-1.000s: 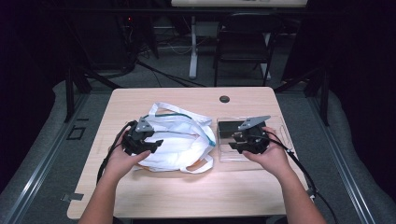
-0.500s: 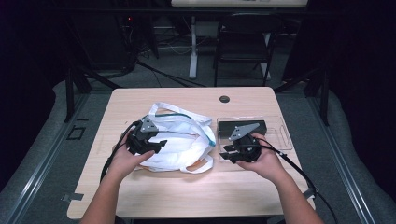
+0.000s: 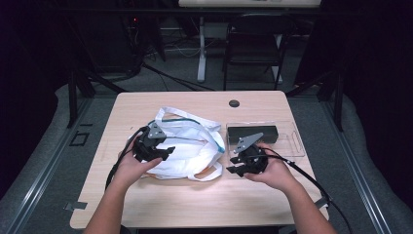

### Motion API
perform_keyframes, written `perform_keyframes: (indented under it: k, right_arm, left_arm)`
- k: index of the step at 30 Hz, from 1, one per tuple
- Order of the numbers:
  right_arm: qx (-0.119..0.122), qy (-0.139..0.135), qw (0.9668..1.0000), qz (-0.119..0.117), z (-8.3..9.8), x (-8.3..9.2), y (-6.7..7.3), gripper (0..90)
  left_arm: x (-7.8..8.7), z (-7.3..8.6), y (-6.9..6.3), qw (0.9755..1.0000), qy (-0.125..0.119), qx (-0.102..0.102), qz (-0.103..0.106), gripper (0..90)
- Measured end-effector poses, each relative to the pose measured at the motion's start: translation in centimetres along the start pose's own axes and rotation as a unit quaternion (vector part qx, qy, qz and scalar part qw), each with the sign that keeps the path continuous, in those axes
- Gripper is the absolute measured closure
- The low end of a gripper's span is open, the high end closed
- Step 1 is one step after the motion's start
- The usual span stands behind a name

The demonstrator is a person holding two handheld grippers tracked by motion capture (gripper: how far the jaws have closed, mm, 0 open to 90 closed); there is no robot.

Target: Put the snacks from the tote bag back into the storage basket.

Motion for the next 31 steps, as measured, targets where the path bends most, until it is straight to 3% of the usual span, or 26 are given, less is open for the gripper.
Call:
perform_keyframes:
  k: [6, 17, 31]
  right_arm:
    - [0.008, 0.022, 0.9997, -0.007, 0.29, -0.45, 0.12, 61.1]
    - [0.015, 0.039, 0.9991, -0.01, 0.62, -0.99, 0.2, 59.8]
    - [0.014, 0.031, 0.9994, -0.008, 0.53, -0.76, 0.12, 58.5]
  left_arm:
    - [-0.09, 0.04, -0.01, 1.0, 0.001, 0.001, -0.001, 48.2]
    - [0.07, 0.0, 0.08, 1.0, -0.002, 0.0, -0.005, 47.6]
    - [-0.02, 0.0, 0.23, 1.0, -0.004, 0.002, -0.009, 45.9]
Point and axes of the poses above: each handheld gripper's, and its own axes: x roughly backward along the jaws, z roughly out of its underside, y roughly to its left, the point moved 2 cm from there along -x, roughly forward along the jaws, and after that the axes turned 13 degrees about -y, right-handed, at the moved point
